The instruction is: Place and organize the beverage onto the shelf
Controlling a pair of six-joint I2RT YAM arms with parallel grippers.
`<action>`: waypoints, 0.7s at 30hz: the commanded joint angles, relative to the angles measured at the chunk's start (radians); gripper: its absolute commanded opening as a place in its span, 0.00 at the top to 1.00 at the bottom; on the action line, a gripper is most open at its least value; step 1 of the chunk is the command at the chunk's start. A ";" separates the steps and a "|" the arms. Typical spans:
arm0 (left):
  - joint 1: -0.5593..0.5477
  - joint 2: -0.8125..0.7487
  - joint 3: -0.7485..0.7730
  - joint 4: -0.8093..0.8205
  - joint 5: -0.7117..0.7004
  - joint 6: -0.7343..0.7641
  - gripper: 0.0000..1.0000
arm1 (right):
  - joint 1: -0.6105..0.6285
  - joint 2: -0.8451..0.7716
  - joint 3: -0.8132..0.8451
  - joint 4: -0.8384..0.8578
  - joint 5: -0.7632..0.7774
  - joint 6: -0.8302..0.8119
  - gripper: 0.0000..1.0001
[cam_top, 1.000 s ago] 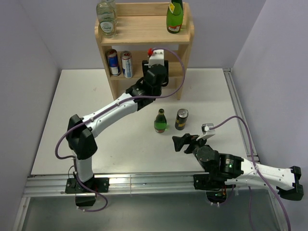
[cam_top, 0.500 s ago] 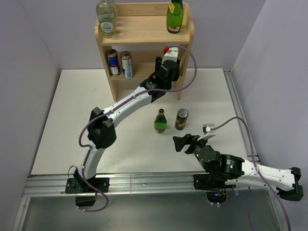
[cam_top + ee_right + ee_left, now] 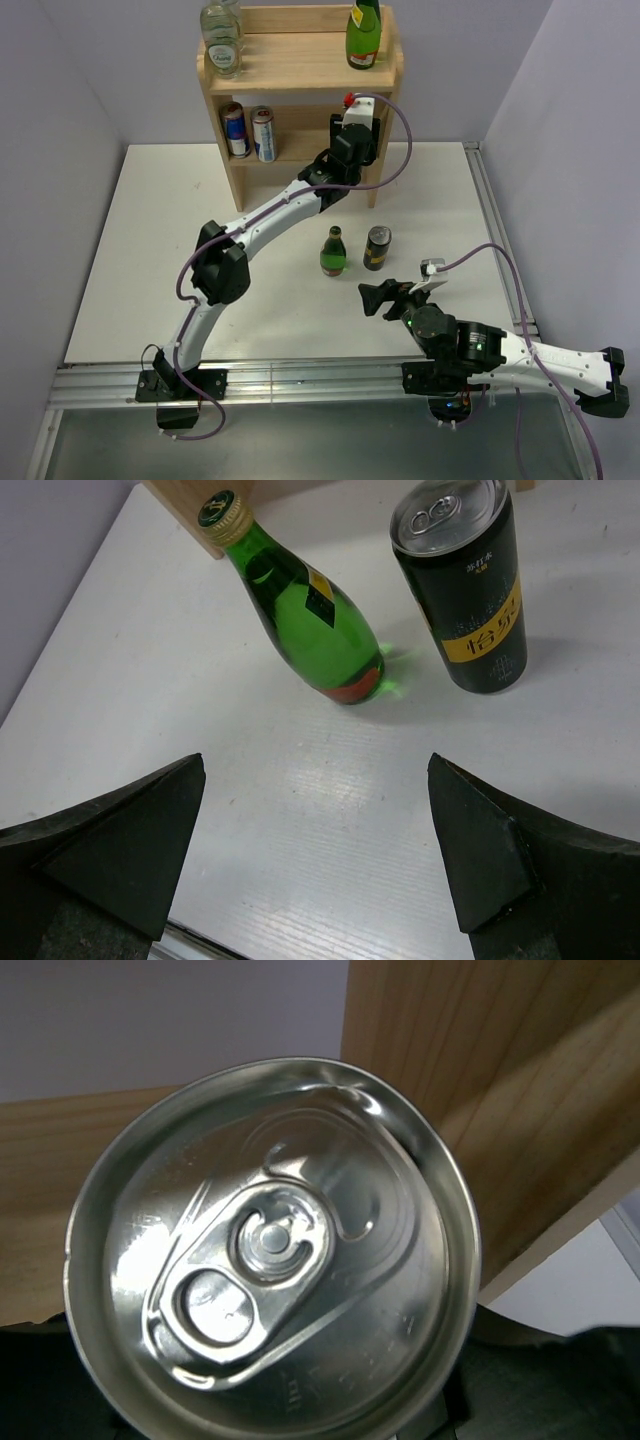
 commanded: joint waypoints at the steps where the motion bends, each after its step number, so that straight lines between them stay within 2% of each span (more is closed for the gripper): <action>1: 0.011 0.008 0.038 0.132 0.075 -0.028 0.99 | 0.007 0.005 -0.006 0.040 0.023 -0.004 0.01; 4: 0.014 0.023 0.047 0.135 0.078 -0.031 0.99 | 0.007 0.012 -0.006 0.044 0.026 -0.006 0.01; 6: 0.014 0.020 0.024 0.164 0.087 -0.024 0.96 | 0.007 0.011 -0.006 0.042 0.023 -0.006 0.01; 8: 0.014 0.022 0.013 0.181 0.092 -0.019 0.88 | 0.005 0.006 -0.008 0.045 0.022 -0.007 0.01; 9: 0.014 0.028 0.015 0.179 0.095 -0.018 0.84 | 0.007 0.006 -0.008 0.045 0.022 -0.007 0.01; 10: 0.015 0.032 0.018 0.178 0.096 -0.016 0.75 | 0.007 0.006 -0.008 0.047 0.022 -0.009 0.01; 12: 0.014 0.045 0.030 0.170 0.104 -0.015 0.66 | 0.007 0.012 -0.006 0.045 0.022 -0.009 0.01; 13: 0.014 0.048 0.032 0.170 0.104 -0.015 0.52 | 0.007 0.014 -0.006 0.047 0.022 -0.009 0.01; 15: 0.015 0.054 0.030 0.170 0.110 -0.015 0.41 | 0.007 0.019 -0.003 0.045 0.023 -0.007 0.01; 16: 0.015 0.055 0.030 0.170 0.111 -0.015 0.31 | 0.007 0.019 -0.003 0.045 0.022 -0.007 0.01; 18: 0.015 0.060 0.029 0.170 0.115 -0.018 0.22 | 0.007 0.019 -0.003 0.045 0.022 -0.007 0.01; 21: 0.014 0.066 0.029 0.170 0.121 -0.018 0.13 | 0.007 0.017 -0.005 0.045 0.022 -0.009 0.01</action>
